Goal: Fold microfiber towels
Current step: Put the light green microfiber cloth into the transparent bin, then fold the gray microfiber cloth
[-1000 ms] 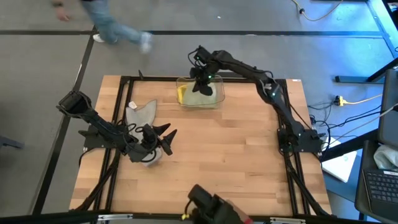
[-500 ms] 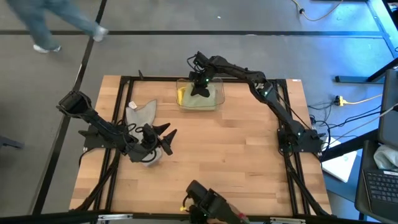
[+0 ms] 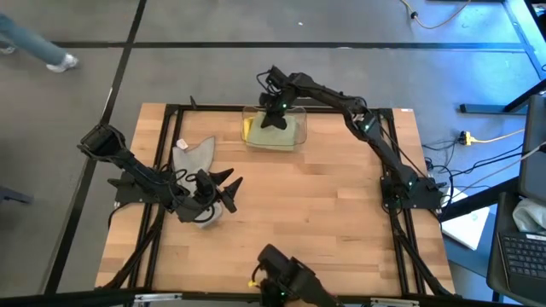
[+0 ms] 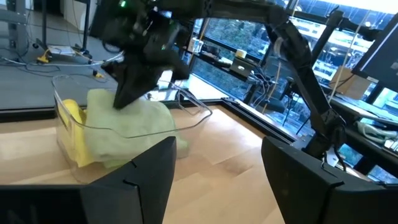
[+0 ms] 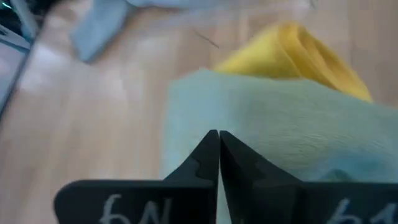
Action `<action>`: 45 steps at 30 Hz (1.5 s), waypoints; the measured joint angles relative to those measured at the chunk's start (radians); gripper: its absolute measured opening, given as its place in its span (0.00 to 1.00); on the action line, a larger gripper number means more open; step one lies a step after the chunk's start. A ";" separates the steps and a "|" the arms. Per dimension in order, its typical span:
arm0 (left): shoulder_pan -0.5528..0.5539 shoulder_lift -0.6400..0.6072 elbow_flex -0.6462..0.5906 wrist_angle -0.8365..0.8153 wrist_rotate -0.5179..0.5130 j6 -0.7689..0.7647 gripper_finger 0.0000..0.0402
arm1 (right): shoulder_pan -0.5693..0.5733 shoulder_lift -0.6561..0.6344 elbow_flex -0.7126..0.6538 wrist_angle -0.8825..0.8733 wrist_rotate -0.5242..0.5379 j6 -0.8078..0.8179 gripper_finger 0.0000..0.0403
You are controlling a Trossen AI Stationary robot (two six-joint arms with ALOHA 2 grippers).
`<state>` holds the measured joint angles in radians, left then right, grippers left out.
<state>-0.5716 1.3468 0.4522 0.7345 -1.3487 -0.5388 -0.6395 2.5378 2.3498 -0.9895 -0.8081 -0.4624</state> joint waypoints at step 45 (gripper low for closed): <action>0.006 0.000 0.000 -0.117 0.004 0.190 0.58 | 0.532 -0.516 -0.137 -0.352 0.507 0.108 0.01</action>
<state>-0.5652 1.3468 0.4522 0.6177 -1.3449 -0.3490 -0.1073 2.0215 2.2124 -1.3415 -0.3015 -0.3548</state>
